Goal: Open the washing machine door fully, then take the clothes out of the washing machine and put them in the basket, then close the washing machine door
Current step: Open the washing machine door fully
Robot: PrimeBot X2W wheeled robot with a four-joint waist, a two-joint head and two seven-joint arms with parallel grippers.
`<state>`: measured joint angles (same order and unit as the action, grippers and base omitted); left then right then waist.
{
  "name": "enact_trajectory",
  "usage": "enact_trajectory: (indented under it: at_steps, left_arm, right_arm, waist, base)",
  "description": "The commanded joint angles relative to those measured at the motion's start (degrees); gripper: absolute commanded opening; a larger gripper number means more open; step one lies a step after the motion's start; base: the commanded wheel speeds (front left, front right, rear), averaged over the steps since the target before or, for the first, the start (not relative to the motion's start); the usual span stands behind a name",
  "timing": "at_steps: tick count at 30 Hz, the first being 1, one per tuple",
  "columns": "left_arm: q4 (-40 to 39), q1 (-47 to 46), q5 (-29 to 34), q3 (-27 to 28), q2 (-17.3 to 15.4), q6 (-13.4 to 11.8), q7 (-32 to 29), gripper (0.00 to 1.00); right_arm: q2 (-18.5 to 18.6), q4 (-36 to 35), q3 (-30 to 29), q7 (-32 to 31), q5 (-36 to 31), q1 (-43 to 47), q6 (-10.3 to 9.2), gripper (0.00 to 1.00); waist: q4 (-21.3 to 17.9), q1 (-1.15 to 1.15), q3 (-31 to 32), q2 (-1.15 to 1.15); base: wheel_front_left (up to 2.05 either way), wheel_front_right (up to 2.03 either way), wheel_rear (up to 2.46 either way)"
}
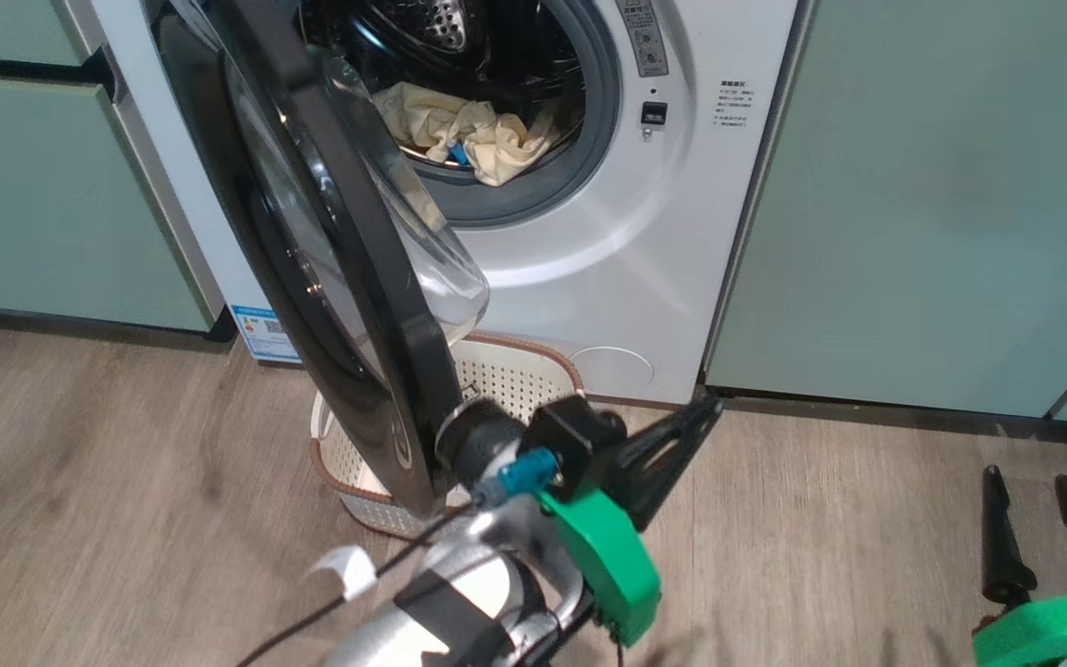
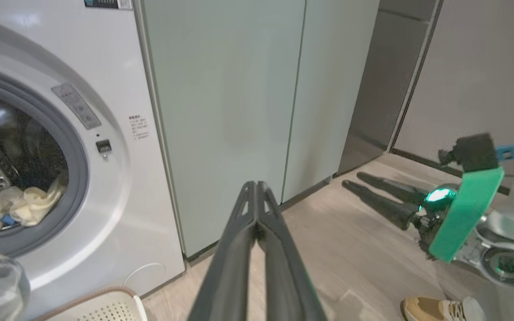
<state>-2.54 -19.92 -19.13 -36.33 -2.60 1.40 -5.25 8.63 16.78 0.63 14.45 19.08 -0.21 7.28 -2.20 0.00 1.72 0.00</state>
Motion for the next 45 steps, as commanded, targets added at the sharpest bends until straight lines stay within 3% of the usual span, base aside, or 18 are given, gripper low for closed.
enact_trajectory:
  at_steps: [1,13,19,45]
  left_arm:
    - [-0.1,-1.6,0.5,1.2,-0.3,-0.5,1.4,0.00]
    - [17.6,-0.8,0.1,0.6,-0.3,-3.3,13.3,0.00]
    - [22.4,-2.0,-1.7,1.6,-0.3,-5.3,17.8,0.00]
    - [19.7,-3.6,-4.5,9.6,-1.7,-8.9,20.2,0.00]
  right_arm:
    - [0.7,-1.9,1.3,0.5,-0.4,-1.7,0.21,1.00]
    - [0.8,-1.9,1.5,0.5,-0.2,-1.6,0.21,1.00]
    - [1.0,-2.0,1.3,0.5,-0.2,-1.6,0.21,1.00]
    - [0.5,-2.1,0.6,0.5,-0.2,-1.3,0.21,1.00]
  waist:
    - [0.0,0.00,0.0,0.00]
    - [-0.6,0.00,-0.3,0.00]
    - [-0.6,0.00,-0.5,0.00]
    - [3.0,0.00,-1.9,0.00]
  base:
    - [0.00,0.00,0.00]
    - [0.00,0.00,0.00]
    - [0.00,0.00,0.00]
    - [0.00,0.00,0.00]
